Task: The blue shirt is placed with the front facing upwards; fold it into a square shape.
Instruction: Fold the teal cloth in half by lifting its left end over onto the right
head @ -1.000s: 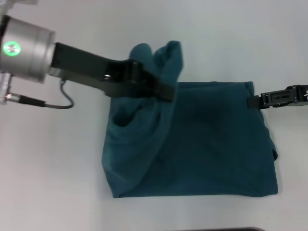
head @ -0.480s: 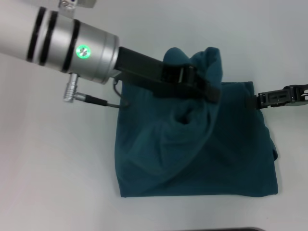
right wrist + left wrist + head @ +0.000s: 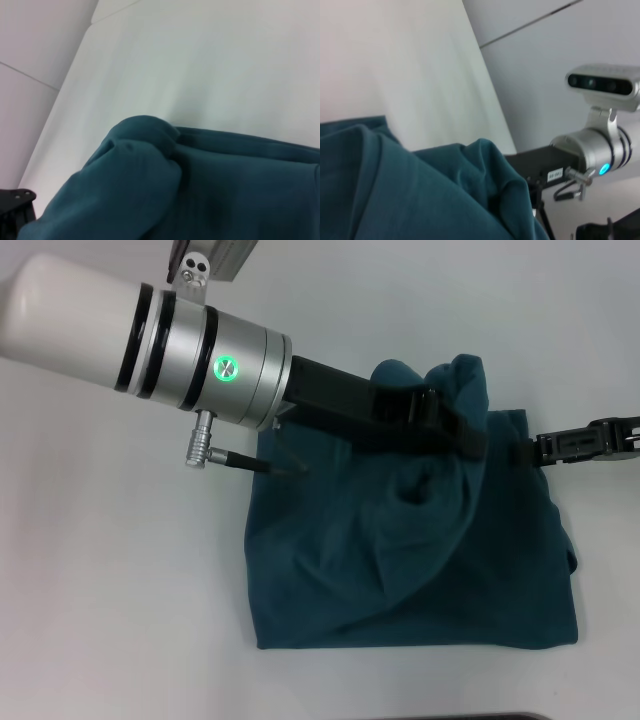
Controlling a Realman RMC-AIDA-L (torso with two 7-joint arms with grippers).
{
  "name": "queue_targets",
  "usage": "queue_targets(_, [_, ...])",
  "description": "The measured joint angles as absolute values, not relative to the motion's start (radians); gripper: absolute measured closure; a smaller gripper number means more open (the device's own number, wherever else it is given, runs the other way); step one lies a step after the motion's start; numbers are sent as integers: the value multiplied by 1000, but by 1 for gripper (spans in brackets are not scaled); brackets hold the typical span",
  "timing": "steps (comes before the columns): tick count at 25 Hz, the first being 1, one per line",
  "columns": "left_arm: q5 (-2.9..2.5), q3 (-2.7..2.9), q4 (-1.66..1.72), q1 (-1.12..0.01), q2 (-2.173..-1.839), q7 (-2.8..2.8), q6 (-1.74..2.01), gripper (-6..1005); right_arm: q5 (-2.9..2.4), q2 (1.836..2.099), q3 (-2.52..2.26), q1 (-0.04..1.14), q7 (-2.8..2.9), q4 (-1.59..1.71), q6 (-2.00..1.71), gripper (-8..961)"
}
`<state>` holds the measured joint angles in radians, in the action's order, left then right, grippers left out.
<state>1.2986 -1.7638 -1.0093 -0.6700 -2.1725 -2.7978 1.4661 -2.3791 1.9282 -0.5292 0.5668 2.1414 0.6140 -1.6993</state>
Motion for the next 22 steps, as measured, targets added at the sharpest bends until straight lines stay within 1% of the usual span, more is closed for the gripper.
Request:
queue_targets(11, [1377,-1814,-925,-663,-2165,-2681,1452,855,-2381,1925,-528,563,2142,619,-1698,105])
queue_targets(17, [1385,-1856,-940,-658,-2163,-2664,1500,845,-2380,1914,-522,564,2151,621,-1705,105])
queue_targets(19, [1393,-1903,-974,-644,-2164,-2652,1557,646,-2377,1908,-519,563,2154,621,-1707,105])
queue_targets(22, [1388,-2017,-1008,-600,-2157,-2637,1637,533,-2371,1902,-517,563,2158,621,-1709,106])
